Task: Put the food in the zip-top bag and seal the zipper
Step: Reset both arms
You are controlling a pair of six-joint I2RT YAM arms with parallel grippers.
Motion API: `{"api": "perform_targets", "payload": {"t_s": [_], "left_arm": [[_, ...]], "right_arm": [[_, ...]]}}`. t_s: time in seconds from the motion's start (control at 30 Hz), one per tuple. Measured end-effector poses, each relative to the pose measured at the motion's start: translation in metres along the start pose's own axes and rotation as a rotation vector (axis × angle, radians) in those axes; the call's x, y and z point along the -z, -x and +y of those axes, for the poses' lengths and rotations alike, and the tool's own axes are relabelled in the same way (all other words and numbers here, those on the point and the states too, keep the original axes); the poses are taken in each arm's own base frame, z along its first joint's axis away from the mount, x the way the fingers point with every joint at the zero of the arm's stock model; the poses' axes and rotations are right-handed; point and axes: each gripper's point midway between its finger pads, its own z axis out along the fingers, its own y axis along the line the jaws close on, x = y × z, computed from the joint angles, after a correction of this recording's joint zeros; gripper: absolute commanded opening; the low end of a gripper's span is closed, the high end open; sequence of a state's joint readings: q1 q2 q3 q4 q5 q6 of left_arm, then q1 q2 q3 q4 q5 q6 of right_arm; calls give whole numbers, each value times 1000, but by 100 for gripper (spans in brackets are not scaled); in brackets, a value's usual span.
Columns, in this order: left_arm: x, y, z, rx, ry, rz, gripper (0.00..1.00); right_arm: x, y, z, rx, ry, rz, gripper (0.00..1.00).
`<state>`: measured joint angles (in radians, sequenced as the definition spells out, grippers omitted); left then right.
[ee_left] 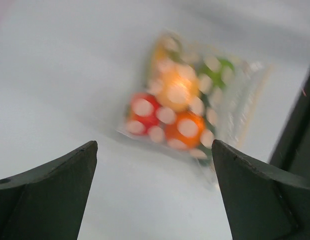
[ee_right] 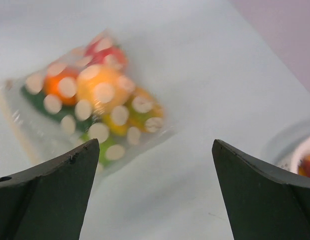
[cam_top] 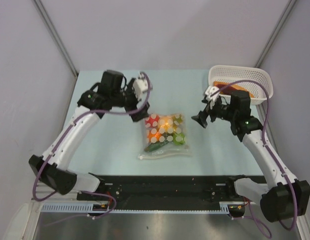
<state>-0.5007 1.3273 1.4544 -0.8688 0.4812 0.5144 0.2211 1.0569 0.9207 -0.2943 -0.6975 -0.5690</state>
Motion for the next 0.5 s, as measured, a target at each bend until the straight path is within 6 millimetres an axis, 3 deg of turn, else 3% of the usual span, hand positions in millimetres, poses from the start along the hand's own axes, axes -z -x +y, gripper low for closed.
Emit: {"api": "perform_targets", "payload": {"t_s": [0.1, 0.2, 0.27, 0.37, 0.5], "left_arm": [[8, 31, 64, 142, 155, -65, 100], [16, 31, 120, 296, 276, -88, 100], [18, 16, 147, 398, 332, -83, 100], [19, -12, 172, 534, 385, -64, 100], [18, -50, 184, 681, 424, -36, 100]], "right_arm": [[0, 12, -50, -135, -137, -49, 100], [9, 21, -96, -253, -259, -109, 100], [15, 20, -121, -325, -327, -134, 100], [23, 5, -144, -425, -398, -137, 100], [27, -30, -161, -563, -450, -92, 100]]}}
